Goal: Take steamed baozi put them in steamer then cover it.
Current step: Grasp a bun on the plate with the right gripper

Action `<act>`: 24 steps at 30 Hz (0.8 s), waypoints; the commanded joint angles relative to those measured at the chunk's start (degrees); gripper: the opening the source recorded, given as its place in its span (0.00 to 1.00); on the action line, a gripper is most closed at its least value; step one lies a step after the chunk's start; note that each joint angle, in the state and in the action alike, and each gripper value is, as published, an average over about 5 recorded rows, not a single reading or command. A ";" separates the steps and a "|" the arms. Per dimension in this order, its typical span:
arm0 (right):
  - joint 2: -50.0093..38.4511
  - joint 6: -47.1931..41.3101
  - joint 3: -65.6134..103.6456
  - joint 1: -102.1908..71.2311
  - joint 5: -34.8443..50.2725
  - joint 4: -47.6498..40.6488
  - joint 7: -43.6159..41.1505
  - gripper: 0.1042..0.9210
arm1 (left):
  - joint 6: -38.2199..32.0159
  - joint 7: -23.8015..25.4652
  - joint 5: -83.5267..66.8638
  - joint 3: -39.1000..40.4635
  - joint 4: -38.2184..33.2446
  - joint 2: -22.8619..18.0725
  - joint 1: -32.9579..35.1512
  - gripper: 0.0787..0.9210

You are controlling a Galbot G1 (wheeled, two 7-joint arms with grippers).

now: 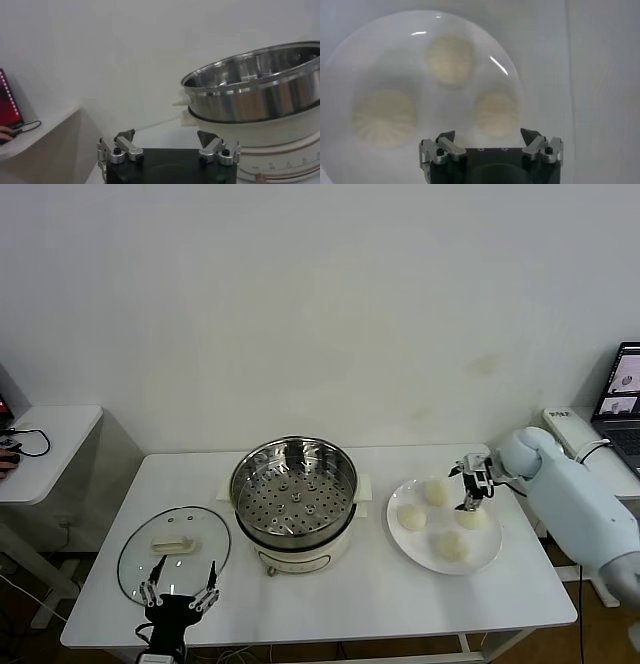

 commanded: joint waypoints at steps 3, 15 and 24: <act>5.24 0.46 -4.06 4.30 -2.45 -8.58 0.59 0.88 | -0.03 0.04 -0.04 -0.53 0.13 0.02 -0.15 0.88; 7.24 0.65 -2.33 3.49 -3.76 -10.99 5.02 0.88 | -0.28 0.03 0.00 -0.82 -0.02 0.00 -0.38 0.88; 9.41 0.37 -1.66 3.22 -5.25 -12.74 7.14 0.87 | -0.68 -0.08 0.10 -0.77 -0.29 -0.29 -0.12 0.88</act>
